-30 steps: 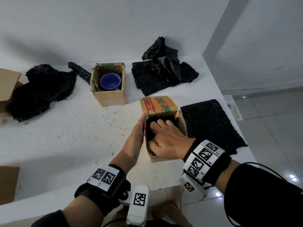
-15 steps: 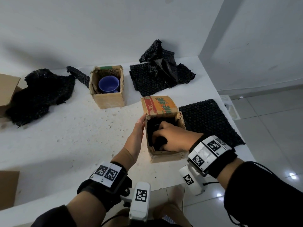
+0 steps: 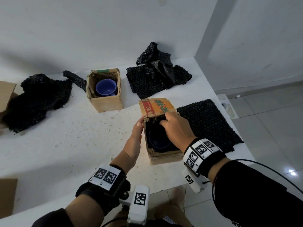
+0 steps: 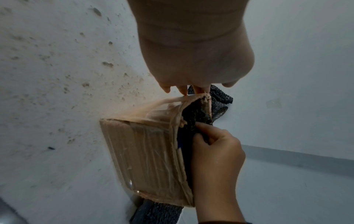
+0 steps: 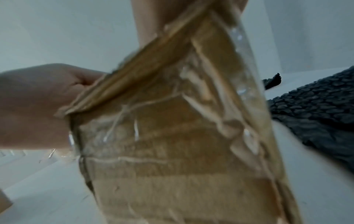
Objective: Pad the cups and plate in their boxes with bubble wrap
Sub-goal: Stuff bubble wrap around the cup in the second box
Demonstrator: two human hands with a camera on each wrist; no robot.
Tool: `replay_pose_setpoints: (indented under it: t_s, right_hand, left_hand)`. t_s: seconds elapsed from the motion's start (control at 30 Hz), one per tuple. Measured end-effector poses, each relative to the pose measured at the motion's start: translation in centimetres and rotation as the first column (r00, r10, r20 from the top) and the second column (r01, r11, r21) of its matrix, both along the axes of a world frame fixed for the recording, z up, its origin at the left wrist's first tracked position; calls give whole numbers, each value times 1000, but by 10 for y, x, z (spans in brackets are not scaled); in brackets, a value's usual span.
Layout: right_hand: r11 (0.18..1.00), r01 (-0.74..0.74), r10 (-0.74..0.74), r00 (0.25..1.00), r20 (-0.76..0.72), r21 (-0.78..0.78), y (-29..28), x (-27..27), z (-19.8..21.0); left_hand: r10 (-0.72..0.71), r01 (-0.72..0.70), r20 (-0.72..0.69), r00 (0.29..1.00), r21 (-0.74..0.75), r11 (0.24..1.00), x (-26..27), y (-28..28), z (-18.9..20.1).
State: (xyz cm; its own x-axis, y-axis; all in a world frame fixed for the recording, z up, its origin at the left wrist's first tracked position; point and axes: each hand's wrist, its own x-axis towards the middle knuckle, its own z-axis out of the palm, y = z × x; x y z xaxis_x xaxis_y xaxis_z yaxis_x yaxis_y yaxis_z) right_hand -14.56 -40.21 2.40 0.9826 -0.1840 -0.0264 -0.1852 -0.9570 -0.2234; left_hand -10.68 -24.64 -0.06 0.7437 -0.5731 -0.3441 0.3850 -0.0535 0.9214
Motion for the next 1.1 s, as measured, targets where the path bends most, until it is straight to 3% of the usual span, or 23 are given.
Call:
replay_pose_setpoints:
  t_s: [0.1,0.17,0.67,0.77,0.87,1.0,1.1]
  right_hand:
    - [982,-65,44,992,-120,-180,9,-8,3]
    - [975,-93,58,983,-172,-202,14,-11,5]
    - [990,-72,3,864,-503,-117,18,24,22]
    - [997,-63,40,891,-452,-37,15,12,25]
    - [999,-25,14,973,-230,-46,18,-10,20]
    - [996,-34,31,999,-32,-86,29,-29,3]
    - [990,-129,117,978,-170,-62,29,-29,-5]
  left_hand:
    - [4,-4,0,1000,-8,1000,0,0,1]
    - [5,-5,1,1000,-7,1000,-1,-1,0]
    - [-2,1,-8,1000,-8,1000,-2,-3,3]
    - [8,-8,19,1000,-10,1000,-5,-1,3]
    - [20,-19,21,1000,-32,999,-7,0,3]
    - [18,-17,12,1000,-20,1000,-7,2,3]
    - [15,-15,-1,1000,-10,1000,-6,4,2]
